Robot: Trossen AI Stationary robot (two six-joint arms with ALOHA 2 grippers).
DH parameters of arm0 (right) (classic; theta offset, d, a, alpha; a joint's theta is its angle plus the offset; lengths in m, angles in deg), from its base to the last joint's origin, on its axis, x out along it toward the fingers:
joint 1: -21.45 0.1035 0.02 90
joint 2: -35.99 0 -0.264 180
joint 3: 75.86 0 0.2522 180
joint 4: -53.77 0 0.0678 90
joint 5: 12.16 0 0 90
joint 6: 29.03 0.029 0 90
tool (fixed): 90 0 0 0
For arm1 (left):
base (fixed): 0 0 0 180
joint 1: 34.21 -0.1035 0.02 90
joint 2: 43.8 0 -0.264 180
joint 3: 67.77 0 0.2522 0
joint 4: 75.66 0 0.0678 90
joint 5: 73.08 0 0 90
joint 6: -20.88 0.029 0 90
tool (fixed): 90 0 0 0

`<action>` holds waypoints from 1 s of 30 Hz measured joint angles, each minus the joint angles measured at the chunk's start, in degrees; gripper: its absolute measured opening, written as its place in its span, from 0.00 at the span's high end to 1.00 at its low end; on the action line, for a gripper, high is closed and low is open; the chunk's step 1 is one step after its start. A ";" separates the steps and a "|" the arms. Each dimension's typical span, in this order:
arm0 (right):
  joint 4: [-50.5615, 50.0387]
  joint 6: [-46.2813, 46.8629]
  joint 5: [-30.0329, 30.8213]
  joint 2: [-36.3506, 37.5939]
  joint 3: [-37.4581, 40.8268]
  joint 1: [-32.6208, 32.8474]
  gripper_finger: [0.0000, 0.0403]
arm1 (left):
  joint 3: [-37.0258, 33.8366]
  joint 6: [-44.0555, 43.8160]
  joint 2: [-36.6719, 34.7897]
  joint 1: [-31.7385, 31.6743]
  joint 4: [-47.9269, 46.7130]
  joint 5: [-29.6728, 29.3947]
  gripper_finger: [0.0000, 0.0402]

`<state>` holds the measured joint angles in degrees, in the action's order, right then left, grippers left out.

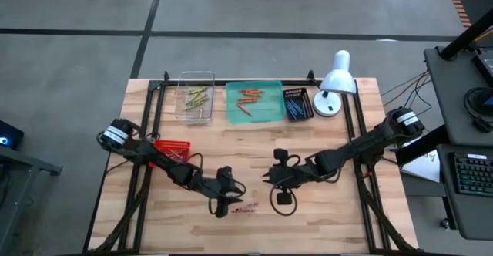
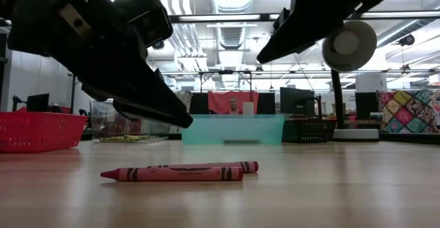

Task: Sort crayons
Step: Put the red crayon into the red bin

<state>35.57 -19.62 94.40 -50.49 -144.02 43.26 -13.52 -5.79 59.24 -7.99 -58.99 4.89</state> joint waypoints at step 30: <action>24.47 -7.78 -0.01 -10.03 4.03 3.03 0.82 | -0.02 -0.46 -5.32 -0.11 -9.56 -0.68 0.67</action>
<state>60.04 -27.40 94.39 -60.52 -139.99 46.29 -13.54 -6.25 53.92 -8.10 -68.55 4.21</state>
